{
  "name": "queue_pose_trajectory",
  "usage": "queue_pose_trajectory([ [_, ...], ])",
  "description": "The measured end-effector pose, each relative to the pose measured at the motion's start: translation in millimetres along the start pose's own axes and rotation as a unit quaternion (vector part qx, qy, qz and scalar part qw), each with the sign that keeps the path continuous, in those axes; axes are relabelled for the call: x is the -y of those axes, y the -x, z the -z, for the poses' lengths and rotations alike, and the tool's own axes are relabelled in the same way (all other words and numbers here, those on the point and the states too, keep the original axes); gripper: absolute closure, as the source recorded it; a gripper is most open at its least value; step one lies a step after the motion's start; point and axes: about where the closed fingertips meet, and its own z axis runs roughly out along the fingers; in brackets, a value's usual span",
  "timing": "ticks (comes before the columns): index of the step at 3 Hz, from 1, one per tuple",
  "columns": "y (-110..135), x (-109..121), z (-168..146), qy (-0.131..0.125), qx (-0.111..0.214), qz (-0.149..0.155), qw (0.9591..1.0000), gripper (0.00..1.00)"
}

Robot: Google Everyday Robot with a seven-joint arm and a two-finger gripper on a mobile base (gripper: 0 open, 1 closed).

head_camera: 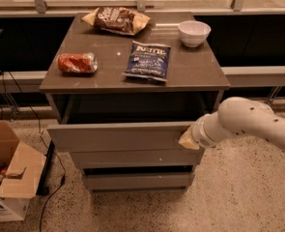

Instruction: Close top drawer

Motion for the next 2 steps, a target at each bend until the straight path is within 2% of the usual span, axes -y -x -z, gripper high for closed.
queue_pose_trajectory([
  [1,15.2,20.2,-7.4,-0.015,0.014,0.009,0.9997,0.62],
  [2,15.4,19.2,-8.4,-0.014,0.014,0.009,0.9998,0.39],
])
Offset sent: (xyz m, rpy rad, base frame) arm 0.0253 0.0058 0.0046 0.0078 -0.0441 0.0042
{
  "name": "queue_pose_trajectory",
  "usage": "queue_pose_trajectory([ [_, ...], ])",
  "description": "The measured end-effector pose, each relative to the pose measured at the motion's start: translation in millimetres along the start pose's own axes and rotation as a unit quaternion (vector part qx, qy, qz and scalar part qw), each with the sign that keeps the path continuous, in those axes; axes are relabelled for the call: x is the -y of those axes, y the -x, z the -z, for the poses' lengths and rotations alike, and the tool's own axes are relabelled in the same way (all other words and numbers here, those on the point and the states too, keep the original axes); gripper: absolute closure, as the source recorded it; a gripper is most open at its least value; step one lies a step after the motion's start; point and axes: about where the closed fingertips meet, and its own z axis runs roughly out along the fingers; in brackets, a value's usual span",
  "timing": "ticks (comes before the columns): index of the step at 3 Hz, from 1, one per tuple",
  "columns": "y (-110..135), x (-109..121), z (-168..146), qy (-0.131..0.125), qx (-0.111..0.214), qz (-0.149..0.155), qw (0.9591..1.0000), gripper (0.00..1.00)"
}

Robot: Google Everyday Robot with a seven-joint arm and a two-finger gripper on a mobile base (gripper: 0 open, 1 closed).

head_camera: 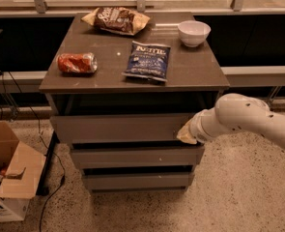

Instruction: Close top drawer

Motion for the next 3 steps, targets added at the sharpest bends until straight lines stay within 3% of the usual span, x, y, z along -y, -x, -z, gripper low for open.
queue_pose_trajectory([
  [2,0.8,-2.0,-2.3,0.003,0.000,0.001,1.0000,0.00],
  [3,0.8,-2.0,-2.3,0.003,0.000,0.001,1.0000,0.00],
])
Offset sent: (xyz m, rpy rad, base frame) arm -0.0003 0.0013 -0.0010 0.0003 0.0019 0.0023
